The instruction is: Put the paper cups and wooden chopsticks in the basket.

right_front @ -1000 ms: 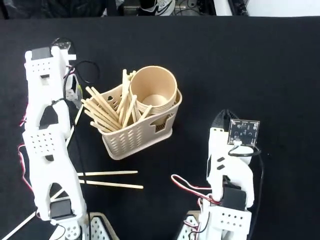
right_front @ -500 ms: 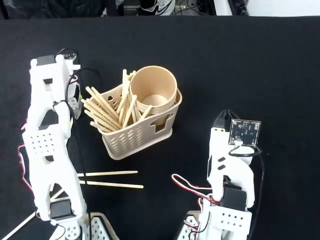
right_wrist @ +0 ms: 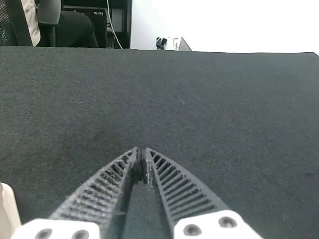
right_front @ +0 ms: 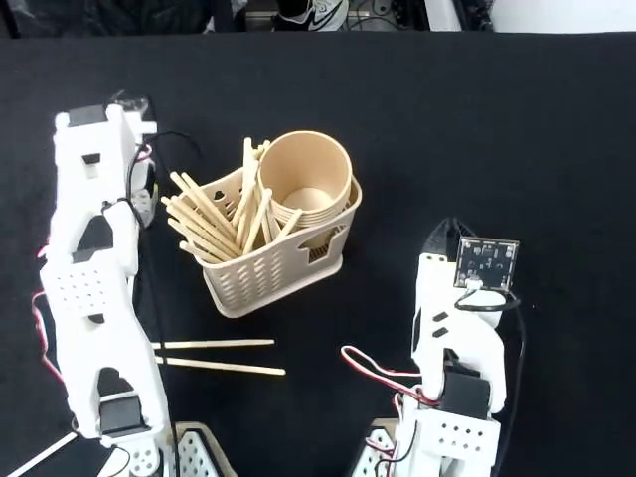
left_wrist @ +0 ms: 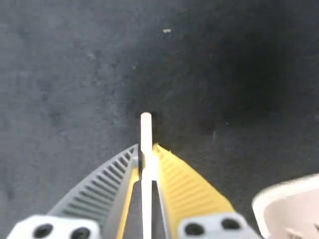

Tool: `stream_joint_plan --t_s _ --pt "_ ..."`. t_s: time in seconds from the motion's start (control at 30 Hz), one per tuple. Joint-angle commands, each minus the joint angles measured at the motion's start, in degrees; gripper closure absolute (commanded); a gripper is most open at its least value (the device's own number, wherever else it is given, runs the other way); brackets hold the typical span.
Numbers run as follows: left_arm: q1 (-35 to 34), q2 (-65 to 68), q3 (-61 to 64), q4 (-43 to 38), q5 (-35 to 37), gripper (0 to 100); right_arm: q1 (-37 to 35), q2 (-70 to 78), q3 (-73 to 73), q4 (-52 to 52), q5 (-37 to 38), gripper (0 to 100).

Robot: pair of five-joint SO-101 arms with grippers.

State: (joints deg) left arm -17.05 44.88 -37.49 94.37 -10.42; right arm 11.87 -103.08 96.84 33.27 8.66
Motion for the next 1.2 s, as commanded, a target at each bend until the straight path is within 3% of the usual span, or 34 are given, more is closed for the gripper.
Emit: stream_joint_plan --t_s 0.0,0.2,0.4,0.6,0.87,1.07,1.17 --pt "-0.5 -13.6 -2.2 1.7 3.2 97 0.6 -2.7 -0.7 -0.3 0.5 98.5" --pt "-0.6 -35.2 4.5 1.2 5.7 97 0.6 -2.7 -0.7 -0.3 0.5 98.5" --pt "-0.6 -67.2 18.3 -5.9 6.2 97 0.6 -2.7 -0.7 -0.3 0.5 98.5" --pt "-0.2 -100.5 38.5 -20.6 6.4 97 0.6 -2.7 -0.7 -0.2 0.5 98.5" --pt "0.0 -132.3 63.2 -48.3 7.1 97 0.6 -2.7 -0.7 -0.2 0.5 98.5" --pt "0.1 -141.2 68.8 -51.8 22.9 97 0.5 -2.7 -0.7 -0.2 0.5 98.5" --pt "6.6 -140.1 71.2 -51.9 27.5 97 0.5 -2.7 -0.7 -0.2 0.5 98.5"
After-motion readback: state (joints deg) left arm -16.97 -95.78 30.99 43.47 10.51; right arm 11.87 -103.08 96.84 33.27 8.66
